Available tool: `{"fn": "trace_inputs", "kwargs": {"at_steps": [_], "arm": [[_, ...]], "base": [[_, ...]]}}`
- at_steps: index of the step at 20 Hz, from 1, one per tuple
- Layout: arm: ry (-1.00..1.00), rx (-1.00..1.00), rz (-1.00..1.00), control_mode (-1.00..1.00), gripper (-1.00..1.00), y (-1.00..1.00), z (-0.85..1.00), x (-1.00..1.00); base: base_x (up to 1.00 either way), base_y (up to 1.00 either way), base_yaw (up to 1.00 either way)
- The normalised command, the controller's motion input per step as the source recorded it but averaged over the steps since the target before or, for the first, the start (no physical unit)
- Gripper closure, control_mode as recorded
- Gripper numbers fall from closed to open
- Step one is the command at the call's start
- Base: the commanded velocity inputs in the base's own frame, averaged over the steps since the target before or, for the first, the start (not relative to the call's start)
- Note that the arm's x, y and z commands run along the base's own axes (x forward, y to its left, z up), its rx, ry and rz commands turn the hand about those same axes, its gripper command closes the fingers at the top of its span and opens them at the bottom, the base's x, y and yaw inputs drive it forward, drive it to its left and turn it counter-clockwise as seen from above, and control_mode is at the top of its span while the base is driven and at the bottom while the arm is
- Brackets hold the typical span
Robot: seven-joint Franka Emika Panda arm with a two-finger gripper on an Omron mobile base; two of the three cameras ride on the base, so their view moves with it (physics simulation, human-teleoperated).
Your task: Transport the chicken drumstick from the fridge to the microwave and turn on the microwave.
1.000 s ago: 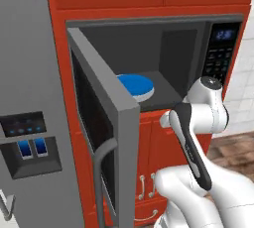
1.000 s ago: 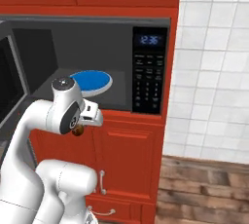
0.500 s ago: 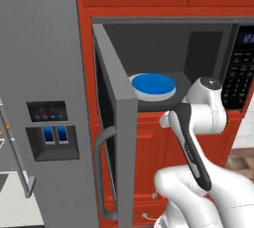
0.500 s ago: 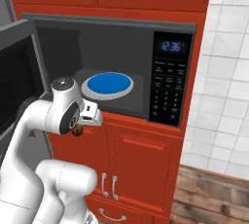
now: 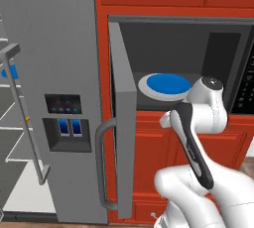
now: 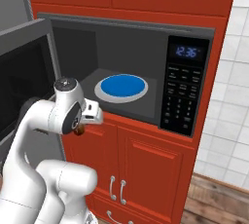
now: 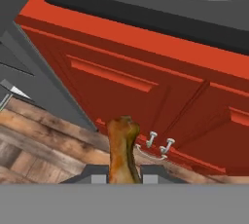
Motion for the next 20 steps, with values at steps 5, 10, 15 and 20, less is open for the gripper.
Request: {"fn": "trace_inputs", "kwargs": {"at_steps": [5,10,15,20], "arm": [[-0.09,0.0,0.09,-1.0,1.0,-0.06,0.0,0.41],[-0.03,-0.01,0.0,-1.0,1.0,0.0,0.01,0.46],[-0.02,-0.01,-0.06,-1.0,1.0,0.0,0.3,0.31],[-0.02,0.0,-0.09,-1.0,1.0,-0.07,0.74,0.1]], "base": [[0.0,0.0,0.0],[0.0,0.0,0.0],[0.0,0.0,0.0],[0.0,0.0,0.0]]}}
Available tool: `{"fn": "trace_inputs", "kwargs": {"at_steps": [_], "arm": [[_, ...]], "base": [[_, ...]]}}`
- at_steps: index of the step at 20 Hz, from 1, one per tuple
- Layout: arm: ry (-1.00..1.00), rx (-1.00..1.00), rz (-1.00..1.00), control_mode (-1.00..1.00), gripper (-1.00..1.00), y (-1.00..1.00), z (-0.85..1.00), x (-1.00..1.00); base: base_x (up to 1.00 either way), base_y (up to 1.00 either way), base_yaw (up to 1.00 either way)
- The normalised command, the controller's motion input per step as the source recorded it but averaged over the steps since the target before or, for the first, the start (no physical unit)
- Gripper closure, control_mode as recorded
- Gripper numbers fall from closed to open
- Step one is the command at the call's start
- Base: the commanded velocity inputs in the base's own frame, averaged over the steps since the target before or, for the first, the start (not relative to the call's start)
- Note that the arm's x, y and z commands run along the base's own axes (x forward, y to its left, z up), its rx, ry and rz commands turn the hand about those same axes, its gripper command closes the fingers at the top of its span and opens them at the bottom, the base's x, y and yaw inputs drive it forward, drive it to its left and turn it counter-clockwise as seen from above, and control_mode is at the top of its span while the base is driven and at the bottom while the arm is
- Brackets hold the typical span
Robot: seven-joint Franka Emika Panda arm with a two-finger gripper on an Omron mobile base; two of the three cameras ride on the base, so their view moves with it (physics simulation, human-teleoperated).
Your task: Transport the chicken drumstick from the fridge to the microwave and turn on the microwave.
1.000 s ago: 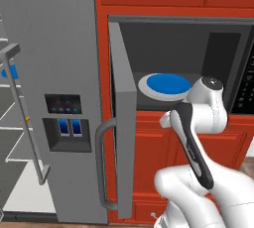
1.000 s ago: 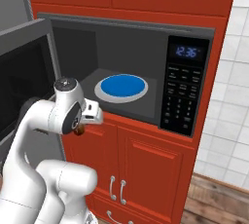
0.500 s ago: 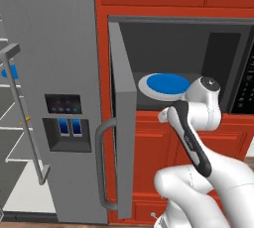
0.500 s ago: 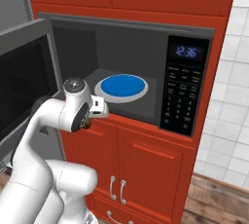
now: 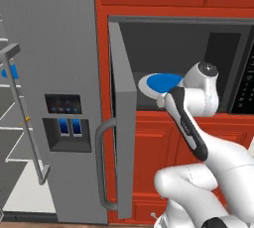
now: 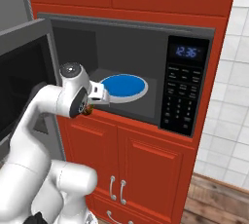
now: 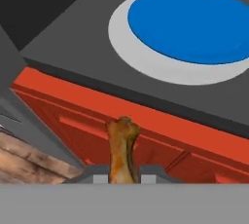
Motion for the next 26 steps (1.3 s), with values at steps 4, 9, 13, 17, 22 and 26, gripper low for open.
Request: {"fn": "trace_inputs", "kwargs": {"at_steps": [4,9,13,17,22,26], "arm": [[-0.07,0.0,-0.07,-1.0,1.0,-0.25,0.39,0.28],[-0.01,0.0,-0.06,-1.0,1.0,-0.35,0.04,0.55],[0.0,0.0,-0.02,-1.0,1.0,-0.25,0.0,0.67],[0.0,0.0,0.0,-1.0,1.0,-0.1,0.01,0.59],[0.04,0.0,0.0,-1.0,1.0,-0.09,0.0,0.49],[0.05,0.0,0.0,-1.0,1.0,-0.19,-0.09,0.57]], "base": [[0.0,0.0,0.0],[0.0,0.0,0.0],[0.0,0.0,0.0],[0.0,0.0,0.0],[0.0,0.0,0.0],[0.0,0.0,0.0]]}}
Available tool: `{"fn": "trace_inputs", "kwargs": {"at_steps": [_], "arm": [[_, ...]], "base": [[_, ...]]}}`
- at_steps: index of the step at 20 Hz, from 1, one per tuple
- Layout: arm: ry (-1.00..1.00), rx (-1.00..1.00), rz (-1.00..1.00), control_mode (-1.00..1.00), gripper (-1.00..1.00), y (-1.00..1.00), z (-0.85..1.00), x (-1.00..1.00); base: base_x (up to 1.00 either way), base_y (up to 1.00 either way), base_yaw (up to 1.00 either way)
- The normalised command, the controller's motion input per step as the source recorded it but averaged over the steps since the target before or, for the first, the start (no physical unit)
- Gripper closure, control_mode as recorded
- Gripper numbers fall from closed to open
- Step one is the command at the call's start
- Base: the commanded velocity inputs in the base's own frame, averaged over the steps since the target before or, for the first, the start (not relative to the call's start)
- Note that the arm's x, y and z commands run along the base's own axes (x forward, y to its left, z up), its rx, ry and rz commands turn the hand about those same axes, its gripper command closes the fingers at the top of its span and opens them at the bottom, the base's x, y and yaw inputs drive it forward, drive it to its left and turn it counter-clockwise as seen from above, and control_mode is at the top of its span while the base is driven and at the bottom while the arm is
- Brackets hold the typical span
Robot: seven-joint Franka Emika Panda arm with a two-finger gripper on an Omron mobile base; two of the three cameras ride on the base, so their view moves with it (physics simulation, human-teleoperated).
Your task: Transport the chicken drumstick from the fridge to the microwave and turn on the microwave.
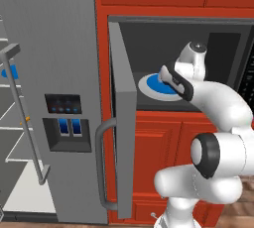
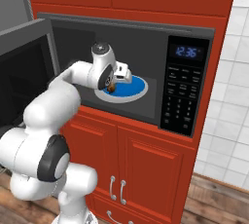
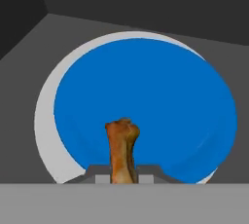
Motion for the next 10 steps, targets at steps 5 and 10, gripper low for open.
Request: {"fn": "trace_inputs", "kwargs": {"at_steps": [5,10], "arm": [[0.01,0.0,0.0,-1.0,1.0,-0.3,-0.16,0.53],[0.0,-0.01,0.0,-1.0,1.0,-0.07,-0.31,0.2]], "base": [[0.0,0.0,0.0],[0.0,0.0,0.0]]}}
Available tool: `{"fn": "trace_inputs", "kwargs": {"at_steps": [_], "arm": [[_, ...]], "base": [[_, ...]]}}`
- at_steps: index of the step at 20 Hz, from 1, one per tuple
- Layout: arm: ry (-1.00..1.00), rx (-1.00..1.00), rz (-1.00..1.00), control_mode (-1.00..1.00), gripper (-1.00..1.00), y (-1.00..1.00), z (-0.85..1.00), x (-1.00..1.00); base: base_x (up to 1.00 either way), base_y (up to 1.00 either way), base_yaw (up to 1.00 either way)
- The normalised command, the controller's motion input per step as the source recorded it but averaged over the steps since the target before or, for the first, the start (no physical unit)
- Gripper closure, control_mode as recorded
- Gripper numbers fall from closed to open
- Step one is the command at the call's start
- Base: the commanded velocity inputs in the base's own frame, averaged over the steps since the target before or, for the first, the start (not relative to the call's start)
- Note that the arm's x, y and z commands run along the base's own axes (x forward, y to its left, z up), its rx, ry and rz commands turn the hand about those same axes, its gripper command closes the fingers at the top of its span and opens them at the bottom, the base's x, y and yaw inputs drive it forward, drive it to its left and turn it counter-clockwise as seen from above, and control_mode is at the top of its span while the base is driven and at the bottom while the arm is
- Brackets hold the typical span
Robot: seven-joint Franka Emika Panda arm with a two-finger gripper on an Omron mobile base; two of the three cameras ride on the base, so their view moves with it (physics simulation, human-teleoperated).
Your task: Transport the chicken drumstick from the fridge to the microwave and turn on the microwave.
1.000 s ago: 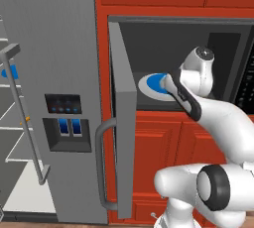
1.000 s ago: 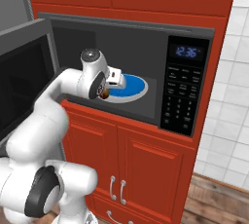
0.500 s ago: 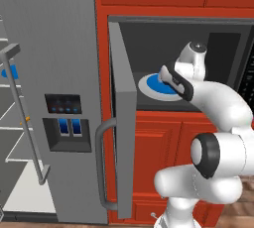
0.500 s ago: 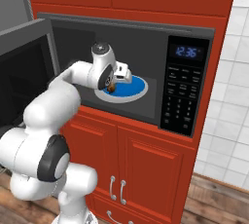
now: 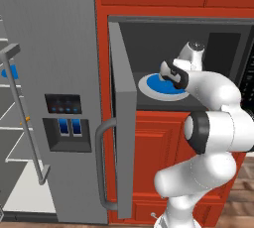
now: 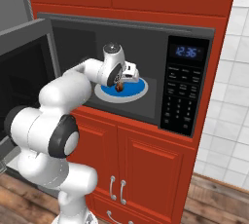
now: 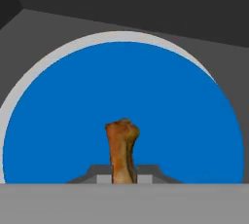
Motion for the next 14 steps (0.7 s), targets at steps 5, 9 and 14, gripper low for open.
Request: {"fn": "trace_inputs", "kwargs": {"at_steps": [5,9,14], "arm": [[0.0,0.0,0.0,-1.0,1.0,0.0,-0.48,0.0],[0.0,0.0,0.0,-1.0,-1.0,0.0,-0.26,0.0],[-0.03,0.0,0.0,-1.0,-1.0,0.0,-0.01,-0.02]], "base": [[0.0,0.0,0.0],[0.0,0.0,0.0],[0.0,0.0,0.0]]}}
